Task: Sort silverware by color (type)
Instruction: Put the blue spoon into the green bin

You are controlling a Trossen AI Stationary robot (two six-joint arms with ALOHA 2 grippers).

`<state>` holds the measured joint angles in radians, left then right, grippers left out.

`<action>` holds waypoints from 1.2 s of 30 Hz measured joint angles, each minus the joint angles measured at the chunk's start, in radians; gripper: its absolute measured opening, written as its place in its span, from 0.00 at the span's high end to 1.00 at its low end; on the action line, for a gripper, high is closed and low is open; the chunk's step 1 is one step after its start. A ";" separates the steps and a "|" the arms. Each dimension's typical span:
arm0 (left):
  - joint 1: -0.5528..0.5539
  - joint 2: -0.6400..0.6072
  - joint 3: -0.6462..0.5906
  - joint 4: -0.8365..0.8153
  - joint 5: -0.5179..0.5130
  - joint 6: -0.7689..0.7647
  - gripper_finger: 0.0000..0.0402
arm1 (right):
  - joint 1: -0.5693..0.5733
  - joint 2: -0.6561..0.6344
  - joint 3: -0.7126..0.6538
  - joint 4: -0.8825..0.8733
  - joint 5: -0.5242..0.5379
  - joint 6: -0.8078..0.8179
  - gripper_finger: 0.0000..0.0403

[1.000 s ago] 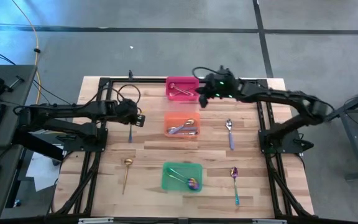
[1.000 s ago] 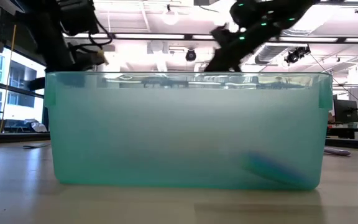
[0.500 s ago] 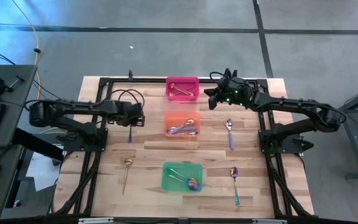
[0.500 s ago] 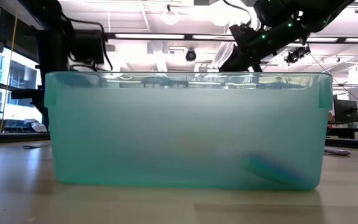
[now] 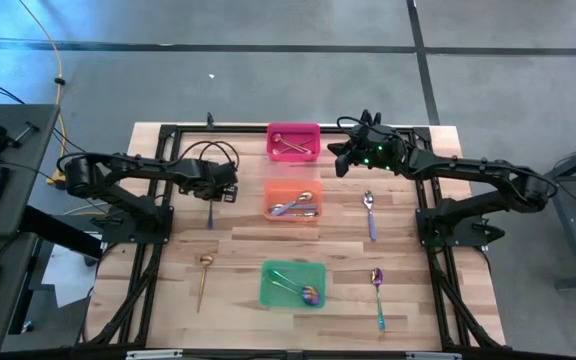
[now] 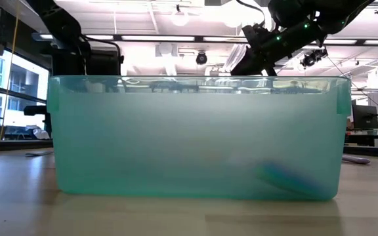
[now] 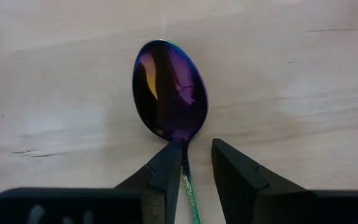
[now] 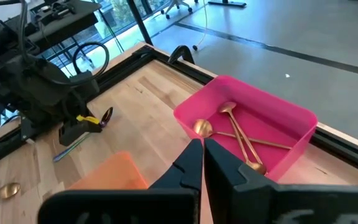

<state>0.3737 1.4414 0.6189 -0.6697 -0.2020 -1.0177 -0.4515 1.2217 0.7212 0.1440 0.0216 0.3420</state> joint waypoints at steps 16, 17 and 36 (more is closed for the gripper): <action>0.000 -0.021 0.051 -0.051 0.105 0.007 0.79 | 0.000 0.000 0.001 0.006 -0.003 -0.010 1.00; -0.004 -0.021 0.057 -0.061 0.117 -0.004 0.77 | 0.000 0.000 0.001 0.006 -0.003 -0.010 1.00; -0.034 -0.029 -0.026 -0.013 0.172 -0.081 0.66 | 0.000 0.001 0.001 0.006 -0.002 -0.033 1.00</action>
<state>0.3398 1.4129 0.5924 -0.6825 -0.0300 -1.0987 -0.4519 1.2228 0.7223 0.1501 0.0193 0.3092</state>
